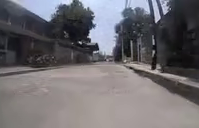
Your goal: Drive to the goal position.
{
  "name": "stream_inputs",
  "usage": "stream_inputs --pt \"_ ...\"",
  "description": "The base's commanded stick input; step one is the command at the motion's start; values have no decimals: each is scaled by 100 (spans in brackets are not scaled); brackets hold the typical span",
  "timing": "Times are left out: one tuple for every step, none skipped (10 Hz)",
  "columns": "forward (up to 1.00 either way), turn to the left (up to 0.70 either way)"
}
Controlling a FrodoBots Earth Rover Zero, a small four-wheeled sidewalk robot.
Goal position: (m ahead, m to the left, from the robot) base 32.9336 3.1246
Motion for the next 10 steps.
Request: stream_inputs --pt "100 0" --pt "100 0" --pt "100 0" --pt "100 0" --pt "100 0" --pt "100 0" --pt "100 0" --pt "100 0" --pt "100 0" --pt "100 0"
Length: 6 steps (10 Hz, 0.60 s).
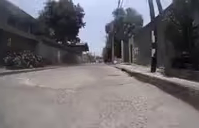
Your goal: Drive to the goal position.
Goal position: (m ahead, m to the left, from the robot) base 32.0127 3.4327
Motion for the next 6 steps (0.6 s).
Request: stream_inputs --pt "100 -2" --pt "100 -11" --pt "100 -26" --pt "100 -40" --pt "100 -34" --pt "100 -15"
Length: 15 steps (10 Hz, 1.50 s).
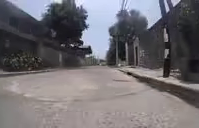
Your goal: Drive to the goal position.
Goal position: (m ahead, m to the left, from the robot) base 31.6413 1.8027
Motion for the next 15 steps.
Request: stream_inputs --pt "100 -2" --pt "100 0" --pt "100 0" --pt "100 0" --pt "100 0" --pt "100 0" --pt "100 0" --pt "100 0" --pt "100 0" --pt "100 0" --pt "100 0" --pt "100 -13" --pt "100 -40" --pt "100 -40" --pt "100 -40"
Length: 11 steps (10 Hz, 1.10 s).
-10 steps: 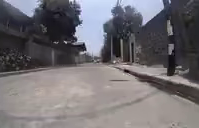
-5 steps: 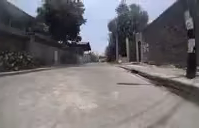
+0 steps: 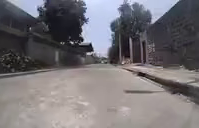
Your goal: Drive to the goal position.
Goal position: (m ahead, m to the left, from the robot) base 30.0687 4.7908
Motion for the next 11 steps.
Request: stream_inputs --pt "100 -40" --pt "100 -40" --pt "100 -35" --pt "100 -5" --pt "100 -1" --pt "100 0" --pt "100 0" --pt "100 0" --pt "100 0" --pt "100 0" --pt "100 0"
